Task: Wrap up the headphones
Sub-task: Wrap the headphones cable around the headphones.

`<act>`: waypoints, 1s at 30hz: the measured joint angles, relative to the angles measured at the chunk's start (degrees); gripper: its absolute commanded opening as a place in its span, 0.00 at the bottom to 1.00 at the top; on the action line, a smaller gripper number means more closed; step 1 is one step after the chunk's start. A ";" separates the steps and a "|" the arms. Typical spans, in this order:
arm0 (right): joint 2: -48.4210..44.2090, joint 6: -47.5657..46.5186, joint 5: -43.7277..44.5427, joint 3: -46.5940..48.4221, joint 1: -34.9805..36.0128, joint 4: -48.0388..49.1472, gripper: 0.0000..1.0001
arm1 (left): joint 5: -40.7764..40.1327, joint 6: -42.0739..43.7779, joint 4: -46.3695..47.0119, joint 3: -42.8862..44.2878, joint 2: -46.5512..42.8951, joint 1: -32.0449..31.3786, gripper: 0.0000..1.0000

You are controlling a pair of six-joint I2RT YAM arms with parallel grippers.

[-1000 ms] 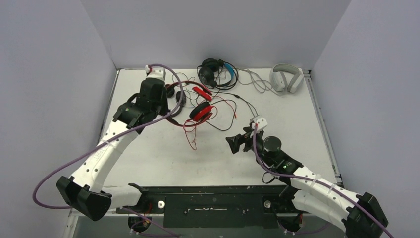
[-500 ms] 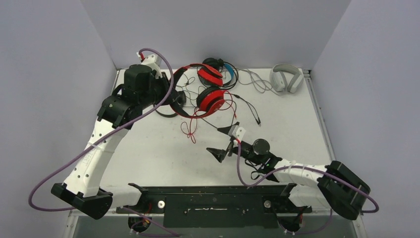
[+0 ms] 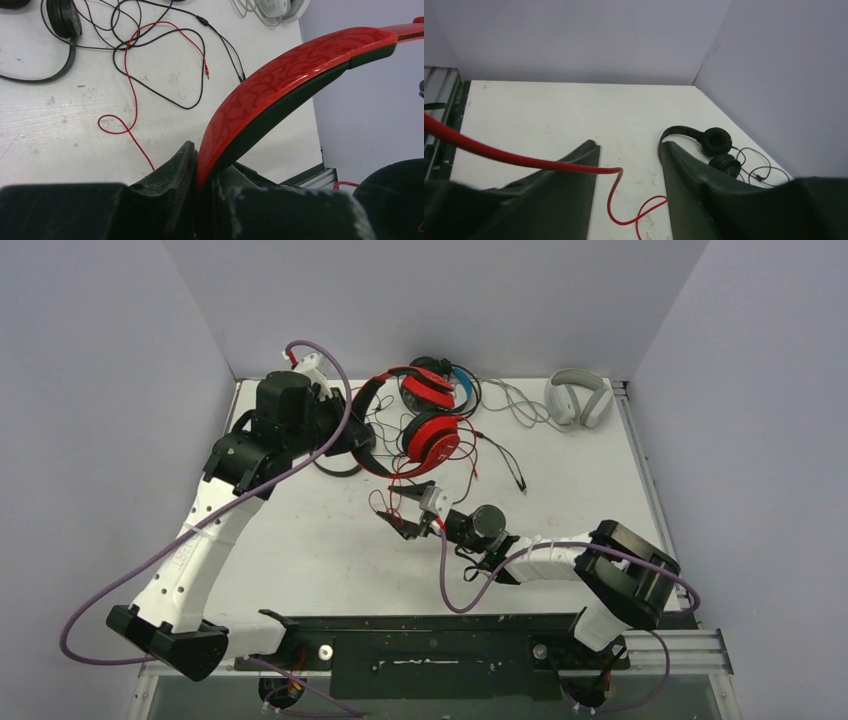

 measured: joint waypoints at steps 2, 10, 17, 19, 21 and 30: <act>0.13 0.35 -0.94 0.28 0.33 -0.22 0.11 | -0.02 -0.15 0.22 -0.31 0.00 0.17 0.00; -13.14 6.93 -2.45 0.39 4.92 -19.02 0.00 | -8.04 3.23 3.76 -4.46 0.55 1.70 0.00; -19.12 13.86 -2.97 20.65 3.32 -51.56 0.00 | -22.71 15.39 12.83 -18.36 -0.66 1.77 0.00; -18.93 16.37 -5.53 25.33 -0.85 -58.51 0.00 | -25.05 19.54 14.62 -22.64 -2.05 1.75 0.00; -18.12 18.18 -8.07 29.38 -6.64 -65.05 0.00 | -26.73 23.23 15.50 -25.44 -3.72 1.75 0.00; -7.26 13.33 -13.00 50.25 -21.29 -98.36 0.00 | -26.53 33.40 17.57 -26.56 -7.96 1.70 0.00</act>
